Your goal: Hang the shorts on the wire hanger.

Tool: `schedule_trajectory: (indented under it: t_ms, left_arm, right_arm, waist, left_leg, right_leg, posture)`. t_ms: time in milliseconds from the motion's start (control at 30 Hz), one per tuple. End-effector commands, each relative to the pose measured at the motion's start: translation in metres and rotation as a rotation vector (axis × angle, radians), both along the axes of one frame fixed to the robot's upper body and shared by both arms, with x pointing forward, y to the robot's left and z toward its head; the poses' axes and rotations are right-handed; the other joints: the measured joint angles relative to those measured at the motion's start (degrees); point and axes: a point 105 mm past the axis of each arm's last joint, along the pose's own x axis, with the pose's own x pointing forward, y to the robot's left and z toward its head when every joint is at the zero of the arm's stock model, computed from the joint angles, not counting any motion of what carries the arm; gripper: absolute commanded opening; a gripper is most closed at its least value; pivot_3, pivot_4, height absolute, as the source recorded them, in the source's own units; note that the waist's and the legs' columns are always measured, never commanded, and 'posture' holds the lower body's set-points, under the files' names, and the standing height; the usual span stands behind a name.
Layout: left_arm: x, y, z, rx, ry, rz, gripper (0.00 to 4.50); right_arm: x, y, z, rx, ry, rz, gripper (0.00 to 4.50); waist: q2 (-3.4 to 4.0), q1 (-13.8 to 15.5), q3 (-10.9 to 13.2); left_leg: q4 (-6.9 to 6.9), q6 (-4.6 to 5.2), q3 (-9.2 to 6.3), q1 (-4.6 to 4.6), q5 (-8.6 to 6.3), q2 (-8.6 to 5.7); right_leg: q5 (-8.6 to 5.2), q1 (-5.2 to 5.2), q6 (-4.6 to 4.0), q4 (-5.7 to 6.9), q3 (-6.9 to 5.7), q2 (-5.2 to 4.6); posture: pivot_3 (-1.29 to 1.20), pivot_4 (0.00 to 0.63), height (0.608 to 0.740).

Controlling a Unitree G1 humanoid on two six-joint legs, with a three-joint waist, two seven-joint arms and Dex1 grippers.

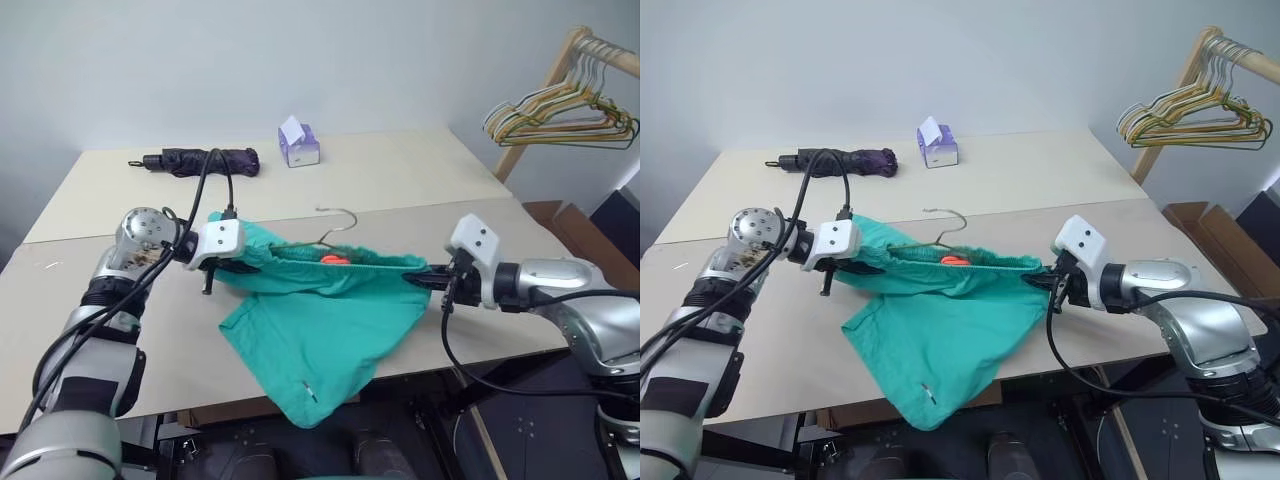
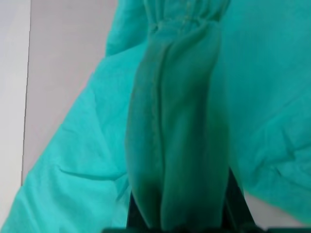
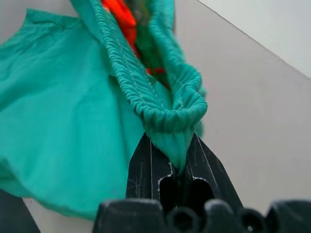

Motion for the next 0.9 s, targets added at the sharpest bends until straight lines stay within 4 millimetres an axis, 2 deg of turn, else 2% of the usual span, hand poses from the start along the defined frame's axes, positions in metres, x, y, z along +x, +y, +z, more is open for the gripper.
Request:
schedule_trajectory:
  t_ms: [33,200,367,400,500,633,767,900]
  left_arm:
    - [0.010,-0.005,0.026,-0.083,-0.063,0.034,0.00]
    - [0.012,-0.011,0.031,-0.104,-0.081,0.022,0.00]
    - [0.014,-0.015,0.038,-0.125,-0.113,0.012,0.00]
    - [0.014,-0.017,0.040,-0.126,-0.120,0.008,0.00]
    - [0.015,-0.023,0.043,-0.135,-0.131,-0.011,0.00]
    - [0.016,-0.029,0.045,-0.142,-0.137,-0.029,0.00]
    - [0.015,-0.029,0.045,-0.142,-0.136,-0.035,0.00]
    - [0.015,-0.027,0.044,-0.133,-0.140,-0.035,0.00]
  right_arm:
    - [0.005,0.004,0.020,-0.038,-0.118,-0.011,0.84]
    - [0.005,-0.001,0.026,-0.048,-0.137,-0.021,2.46]
    - [0.003,-0.024,0.054,0.052,-0.114,-0.009,4.25]
    - [0.005,-0.029,0.060,0.083,-0.110,-0.015,4.45]
    - [0.027,-0.047,0.069,0.104,-0.115,-0.082,4.45]
    - [0.054,-0.055,0.054,-0.029,-0.111,-0.108,4.45]
    - [0.072,-0.046,0.037,-0.094,-0.069,-0.053,4.45]
    - [0.064,-0.028,0.038,-0.069,-0.020,0.118,4.45]
  waist:
    - [0.00,-0.03,0.00]
    - [-0.01,-0.12,-0.01]
    - [-0.01,0.03,-0.01]
    - [-0.01,-0.03,-0.01]
    - [-0.01,-0.25,-0.01]
    - [-0.01,-0.63,-0.01]
    - [-0.01,-1.37,-0.01]
    - [-0.01,-1.73,-0.01]
  left_leg:
    - [0.00,0.00,0.00,0.00,0.00,0.00]
    - [0.00,0.00,0.00,0.01,0.00,0.00]
    - [0.01,0.00,0.00,0.00,0.00,-0.02]
    - [0.01,0.00,0.00,0.01,0.00,-0.02]
    - [0.02,0.00,0.01,0.05,0.00,-0.01]
    - [-0.01,0.00,0.03,0.07,0.00,0.00]
    - [-0.01,0.01,0.06,0.06,0.00,0.00]
    - [-0.01,0.01,0.00,0.02,0.00,-0.01]
  right_leg:
    - [0.00,0.00,0.00,0.00,0.00,0.00]
    - [0.00,0.00,-0.01,0.00,0.00,0.00]
    - [0.00,0.01,-0.01,-0.01,0.00,-0.02]
    - [0.01,0.03,-0.01,-0.01,0.00,-0.02]
    - [0.01,0.06,-0.02,-0.01,0.00,-0.02]
    - [0.01,0.04,-0.01,-0.02,0.01,-0.01]
    - [0.01,-0.01,-0.02,0.02,0.05,0.00]
    - [0.01,-0.02,-0.02,0.02,0.02,-0.01]
  posture:
    - [-0.09,0.006,0.740]
    - [-0.10,0.000,0.740]
    - [-0.10,0.000,0.740]
    - [-0.10,0.000,0.740]
    - [-0.10,0.000,0.740]
    - [-0.10,0.000,0.740]
    - [-0.09,0.000,0.740]
    - [-0.08,0.000,0.740]
